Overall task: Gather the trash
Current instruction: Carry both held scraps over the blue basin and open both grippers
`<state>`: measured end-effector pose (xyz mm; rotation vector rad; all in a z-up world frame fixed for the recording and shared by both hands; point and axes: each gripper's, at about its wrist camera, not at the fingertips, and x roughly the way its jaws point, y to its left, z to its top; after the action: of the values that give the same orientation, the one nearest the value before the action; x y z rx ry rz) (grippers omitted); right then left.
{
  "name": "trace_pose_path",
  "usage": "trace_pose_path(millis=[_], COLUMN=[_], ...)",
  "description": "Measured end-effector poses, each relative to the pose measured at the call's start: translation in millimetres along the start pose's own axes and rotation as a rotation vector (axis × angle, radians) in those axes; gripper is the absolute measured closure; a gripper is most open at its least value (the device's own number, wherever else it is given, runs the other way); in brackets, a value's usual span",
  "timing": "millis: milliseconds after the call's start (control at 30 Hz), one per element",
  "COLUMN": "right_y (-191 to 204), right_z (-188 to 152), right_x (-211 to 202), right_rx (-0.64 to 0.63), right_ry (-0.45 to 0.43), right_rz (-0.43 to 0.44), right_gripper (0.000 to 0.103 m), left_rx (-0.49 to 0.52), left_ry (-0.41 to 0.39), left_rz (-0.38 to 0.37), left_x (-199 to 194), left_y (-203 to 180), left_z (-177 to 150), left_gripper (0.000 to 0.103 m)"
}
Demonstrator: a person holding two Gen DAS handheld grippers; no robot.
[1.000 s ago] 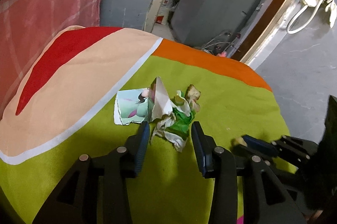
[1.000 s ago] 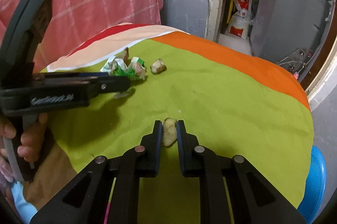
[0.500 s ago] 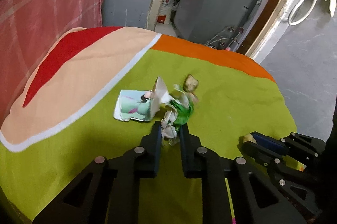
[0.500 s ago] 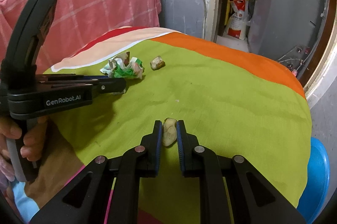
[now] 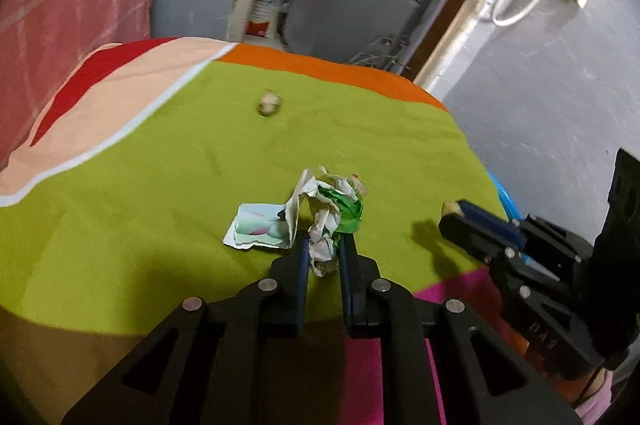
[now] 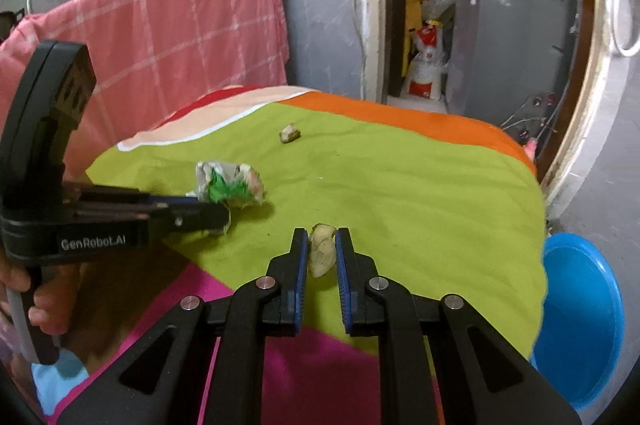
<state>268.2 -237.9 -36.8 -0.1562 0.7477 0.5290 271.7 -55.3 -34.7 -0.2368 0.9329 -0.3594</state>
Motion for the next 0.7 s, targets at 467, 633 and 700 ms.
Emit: trace_pose_path(millis=[467,633,700], right_y=[-12.7,-12.1,-11.5], right_z=[-36.9,-44.7,-46.2], right_x=[-22.9,-29.3,-30.9], right_rx=[0.018,0.021,0.024], right_ry=[0.035,0.03,0.027], right_rz=[-0.033,-0.044,-0.044], right_gripper=[0.091,0.091,0.091], left_rx=[0.084,0.096,0.088], left_ry=[0.029,0.042,0.054], left_rz=[-0.031,-0.066,-0.092], left_x=[0.5,-2.8,-3.6], left_y=[-32.8,-38.0,-37.9], left_z=[-36.3,-45.7,-48.8], left_gripper=[0.092,0.091,0.091])
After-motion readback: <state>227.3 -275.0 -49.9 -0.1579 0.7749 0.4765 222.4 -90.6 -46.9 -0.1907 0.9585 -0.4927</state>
